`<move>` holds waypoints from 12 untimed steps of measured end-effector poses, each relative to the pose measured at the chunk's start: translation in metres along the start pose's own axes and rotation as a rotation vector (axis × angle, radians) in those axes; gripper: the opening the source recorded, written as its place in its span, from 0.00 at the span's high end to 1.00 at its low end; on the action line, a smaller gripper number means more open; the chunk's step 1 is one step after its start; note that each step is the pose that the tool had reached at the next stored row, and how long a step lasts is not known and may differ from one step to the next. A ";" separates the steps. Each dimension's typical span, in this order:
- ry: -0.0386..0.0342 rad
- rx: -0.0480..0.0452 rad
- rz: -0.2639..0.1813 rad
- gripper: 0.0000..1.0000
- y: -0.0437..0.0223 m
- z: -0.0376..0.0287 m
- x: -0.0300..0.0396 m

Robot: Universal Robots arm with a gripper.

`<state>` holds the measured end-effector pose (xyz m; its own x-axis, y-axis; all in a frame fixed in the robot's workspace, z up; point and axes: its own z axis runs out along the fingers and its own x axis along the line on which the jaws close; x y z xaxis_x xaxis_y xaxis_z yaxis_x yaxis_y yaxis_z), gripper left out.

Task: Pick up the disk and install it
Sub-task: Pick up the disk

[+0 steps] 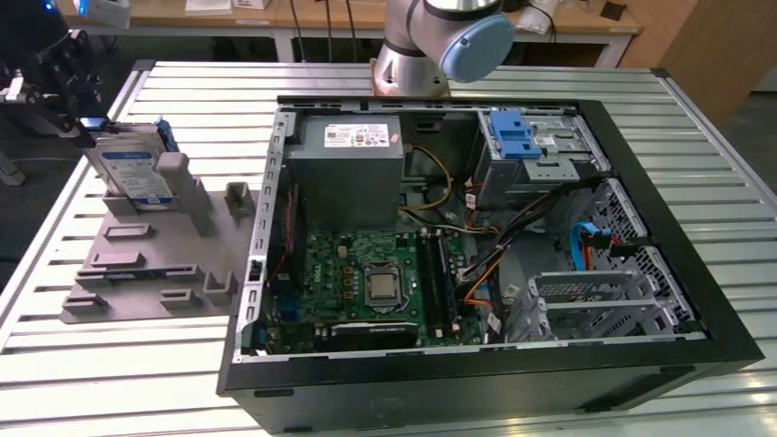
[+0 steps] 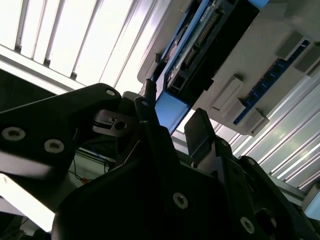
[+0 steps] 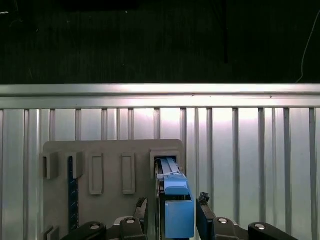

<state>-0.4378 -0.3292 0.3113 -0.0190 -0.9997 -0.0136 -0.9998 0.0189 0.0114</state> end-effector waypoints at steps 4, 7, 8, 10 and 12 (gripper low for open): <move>0.0000 0.0000 0.000 0.49 0.0001 0.0055 -0.0002; 0.0000 0.0000 0.000 0.49 0.0009 0.0072 -0.0009; -0.0001 0.0001 0.000 0.49 0.0012 0.0079 -0.0012; 0.0000 -0.0001 0.000 0.49 0.0015 0.0090 -0.0019; 0.0000 -0.0001 0.000 0.49 0.0015 0.0104 -0.0025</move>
<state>-0.4393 -0.3266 0.3010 -0.0190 -0.9997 -0.0137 -0.9998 0.0189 0.0115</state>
